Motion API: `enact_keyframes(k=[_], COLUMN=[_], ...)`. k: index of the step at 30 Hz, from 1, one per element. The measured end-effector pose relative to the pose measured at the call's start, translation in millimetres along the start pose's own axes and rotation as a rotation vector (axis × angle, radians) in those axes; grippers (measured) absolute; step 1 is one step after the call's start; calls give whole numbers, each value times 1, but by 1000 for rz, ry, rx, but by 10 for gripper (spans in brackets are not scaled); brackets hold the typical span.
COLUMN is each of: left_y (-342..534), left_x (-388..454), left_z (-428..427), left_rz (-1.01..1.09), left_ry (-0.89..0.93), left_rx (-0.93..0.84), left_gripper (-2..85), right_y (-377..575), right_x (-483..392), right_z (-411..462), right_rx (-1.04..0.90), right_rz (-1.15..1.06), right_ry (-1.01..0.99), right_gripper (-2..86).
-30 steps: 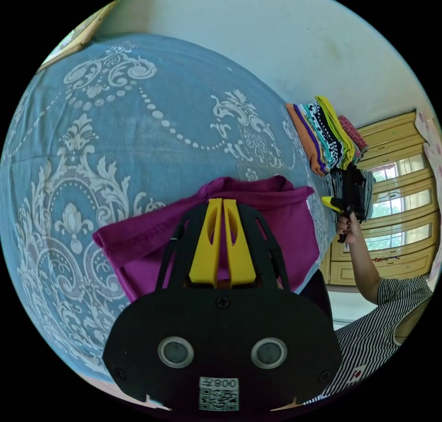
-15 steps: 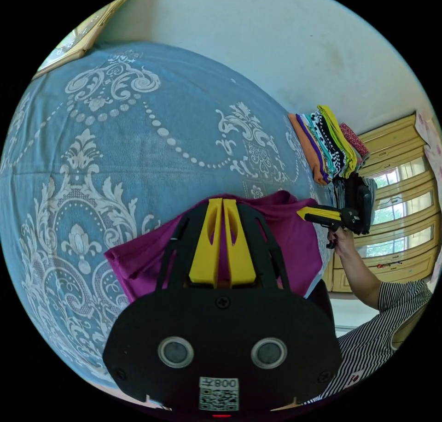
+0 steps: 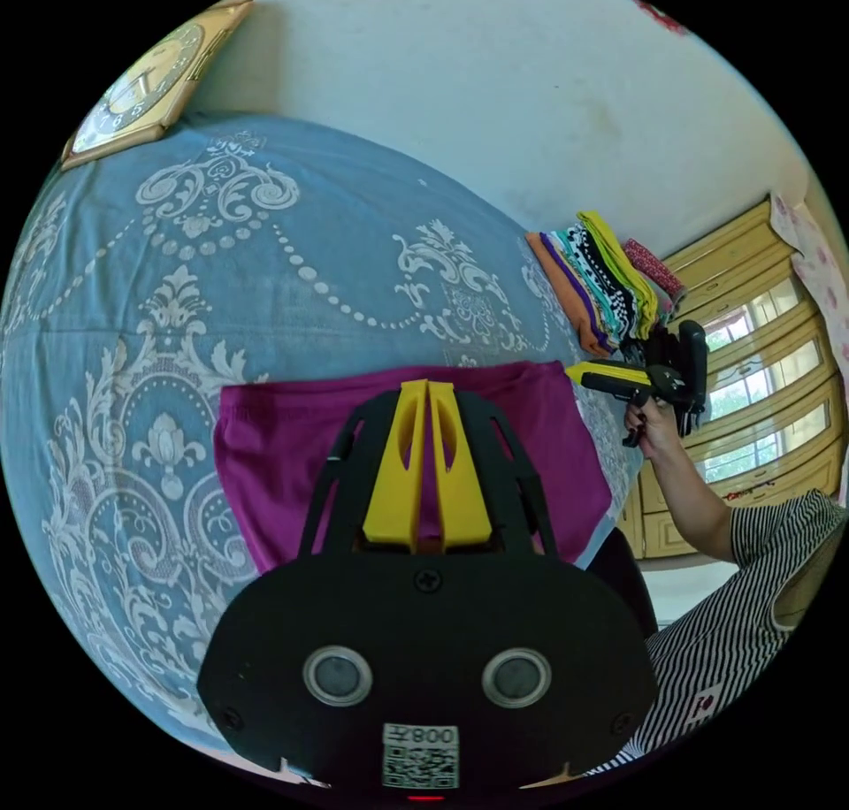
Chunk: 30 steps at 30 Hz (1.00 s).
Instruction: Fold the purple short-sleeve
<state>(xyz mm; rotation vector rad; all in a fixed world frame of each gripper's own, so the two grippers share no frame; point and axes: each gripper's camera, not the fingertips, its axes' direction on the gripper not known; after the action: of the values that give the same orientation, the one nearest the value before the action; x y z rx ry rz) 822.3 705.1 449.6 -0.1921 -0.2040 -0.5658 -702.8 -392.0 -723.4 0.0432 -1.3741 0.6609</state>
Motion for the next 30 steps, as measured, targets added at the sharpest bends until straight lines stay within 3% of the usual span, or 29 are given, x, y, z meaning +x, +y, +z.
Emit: enact_keyframes(k=[10,16,20,30], left_y=[85,141,176,251], left_x=[-49,-63,-84,-73], left_z=[-55,-105,-114,-173], left_rz=[-196,-229,-283,-279], left_ry=[-217,-183,-183,-117], left_rx=[33,141,70,116], left_gripper=[2,7,7,17], right_y=[-34,-58,-60,-16], right_x=[-27,-12,5,35], right_z=[-22,-15,-21,-87], right_rx=[-2,-55,-52,22], right_rz=[-91,-66,-12,12], right_ry=[-87,-98,-135,-188], right_gripper=[2,1,1,1])
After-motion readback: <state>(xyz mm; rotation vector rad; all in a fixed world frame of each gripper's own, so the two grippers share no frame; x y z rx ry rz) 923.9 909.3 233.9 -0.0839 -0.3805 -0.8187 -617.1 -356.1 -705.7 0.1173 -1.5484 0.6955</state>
